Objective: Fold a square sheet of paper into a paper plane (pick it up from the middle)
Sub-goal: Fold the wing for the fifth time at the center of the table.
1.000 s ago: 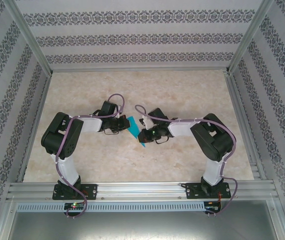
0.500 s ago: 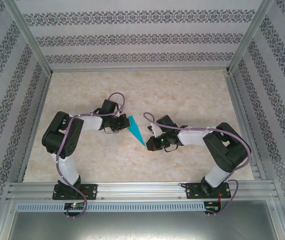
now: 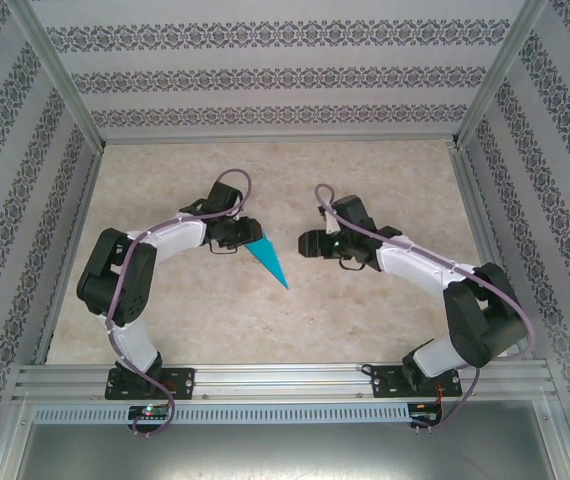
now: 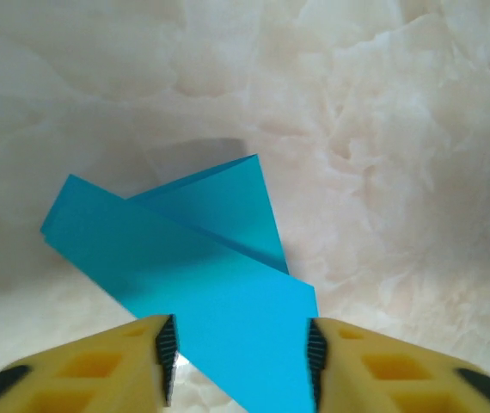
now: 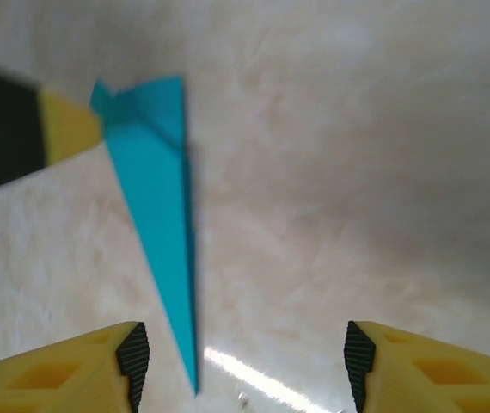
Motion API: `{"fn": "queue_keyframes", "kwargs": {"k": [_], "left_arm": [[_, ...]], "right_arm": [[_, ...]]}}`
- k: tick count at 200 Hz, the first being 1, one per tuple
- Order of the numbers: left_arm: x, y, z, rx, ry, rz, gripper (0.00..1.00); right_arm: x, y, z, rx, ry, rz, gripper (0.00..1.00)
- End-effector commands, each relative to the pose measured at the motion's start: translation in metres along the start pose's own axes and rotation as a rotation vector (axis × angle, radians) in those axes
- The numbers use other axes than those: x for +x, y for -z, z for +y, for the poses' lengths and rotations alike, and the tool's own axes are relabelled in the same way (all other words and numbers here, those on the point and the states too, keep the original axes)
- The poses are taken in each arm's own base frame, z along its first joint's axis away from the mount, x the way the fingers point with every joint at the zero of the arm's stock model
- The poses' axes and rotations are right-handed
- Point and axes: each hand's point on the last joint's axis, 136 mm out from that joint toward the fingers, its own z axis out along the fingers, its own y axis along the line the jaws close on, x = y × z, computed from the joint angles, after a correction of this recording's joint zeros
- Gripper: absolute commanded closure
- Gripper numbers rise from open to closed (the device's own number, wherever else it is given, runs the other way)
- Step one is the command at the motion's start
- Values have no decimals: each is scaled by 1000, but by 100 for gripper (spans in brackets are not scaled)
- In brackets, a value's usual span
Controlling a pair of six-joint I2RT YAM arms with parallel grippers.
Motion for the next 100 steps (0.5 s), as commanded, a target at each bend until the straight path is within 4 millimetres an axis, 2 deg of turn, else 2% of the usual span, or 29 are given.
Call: {"fn": "queue_keyframes", "kwargs": {"k": [1, 31, 49, 81, 100], "left_arm": [[11, 24, 16, -227, -7, 2, 41], [18, 36, 13, -417, -49, -29, 20], [22, 33, 7, -506, -73, -34, 12], [29, 13, -7, -592, -108, 1, 11], [31, 0, -7, -631, -119, 46, 15]], "right_arm": [[-2, -3, -31, 71, -98, -22, 27], [6, -4, -52, 112, -128, -50, 11], [9, -2, -60, 127, -149, -65, 8], [9, 9, -74, 152, -189, -96, 7], [9, 12, -80, 161, -213, -106, 7]]}}
